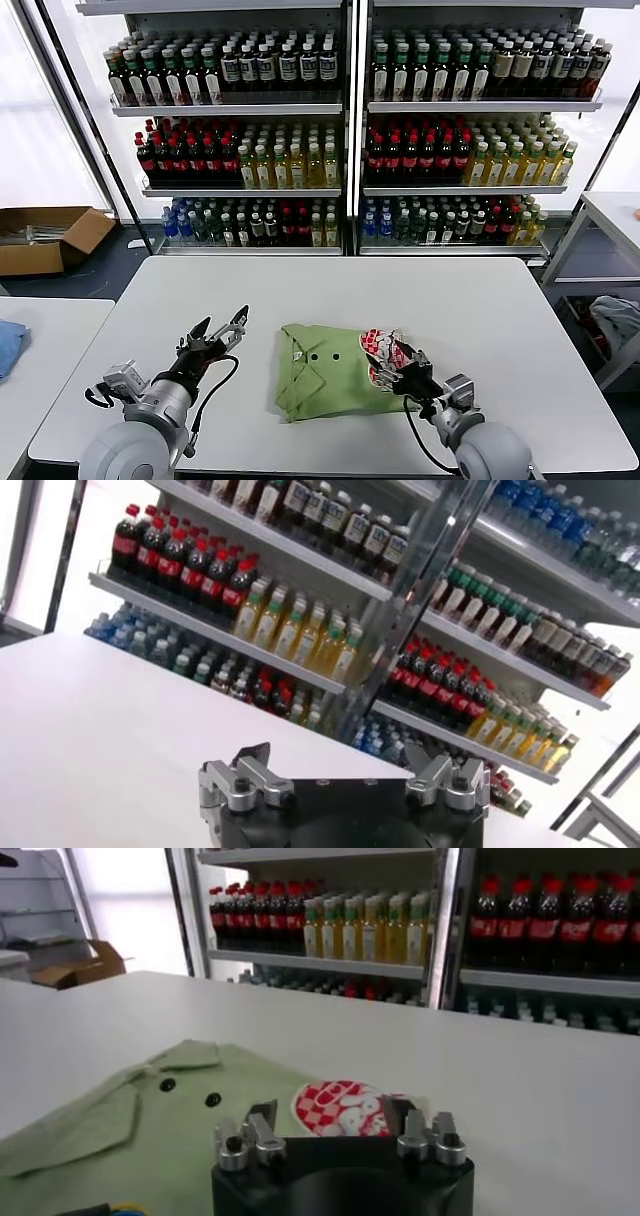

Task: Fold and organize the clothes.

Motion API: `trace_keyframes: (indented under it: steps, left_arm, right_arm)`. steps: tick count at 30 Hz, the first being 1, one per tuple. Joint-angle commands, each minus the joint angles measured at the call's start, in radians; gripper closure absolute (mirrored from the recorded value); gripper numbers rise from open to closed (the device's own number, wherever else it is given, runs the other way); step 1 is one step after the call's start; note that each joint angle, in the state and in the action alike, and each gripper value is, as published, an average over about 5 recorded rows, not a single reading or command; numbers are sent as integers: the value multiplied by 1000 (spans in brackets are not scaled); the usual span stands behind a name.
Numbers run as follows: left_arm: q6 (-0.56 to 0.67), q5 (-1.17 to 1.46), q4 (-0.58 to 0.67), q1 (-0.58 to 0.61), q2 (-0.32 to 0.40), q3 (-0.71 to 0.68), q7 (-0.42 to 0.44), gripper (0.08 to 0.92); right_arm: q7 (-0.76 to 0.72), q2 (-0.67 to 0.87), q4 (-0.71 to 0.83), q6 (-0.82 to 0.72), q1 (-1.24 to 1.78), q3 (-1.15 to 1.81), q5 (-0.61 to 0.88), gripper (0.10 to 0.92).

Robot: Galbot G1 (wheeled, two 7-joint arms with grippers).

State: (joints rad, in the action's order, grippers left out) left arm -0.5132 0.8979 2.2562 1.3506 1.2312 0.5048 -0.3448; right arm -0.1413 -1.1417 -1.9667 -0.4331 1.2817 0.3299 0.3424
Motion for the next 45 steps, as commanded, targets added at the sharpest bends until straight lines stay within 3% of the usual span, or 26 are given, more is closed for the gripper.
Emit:
trace_keyframes:
  steps: [1, 6, 17, 21, 28, 32, 38, 45]
  left_arm:
    - [3, -1, -8, 4, -5, 5, 7, 177]
    - [5, -1, -20, -1, 0, -2, 13, 177]
    - [3, 1, -21, -12, -7, -10, 15, 177]
    - [3, 0, -20, -9, -11, -6, 16, 177]
    - [3, -1, -14, 3, -10, 2, 17, 177]
    - [3, -2, -17, 5, -5, 2, 19, 177]
    - [3, -17, -25, -4, 7, -9, 27, 177]
    - [14, -94, -38, 4, -3, 9, 84, 177]
  right_arm:
    - [80, -87, 108, -47, -56, -78, -30, 290]
    - [90, -69, 75, -94, 10, -55, -31, 209]
    - [128, -96, -21, 38, -29, -76, 6, 203]
    - [145, -146, 34, 42, -82, -147, -36, 203]
    - [208, -214, 175, -135, -146, -237, -98, 203]
    - [204, -204, 186, -146, -147, -254, -112, 203]
    - [185, -175, 70, -113, -124, -220, -103, 203]
    - [138, -94, -137, 70, -35, -78, -82, 203]
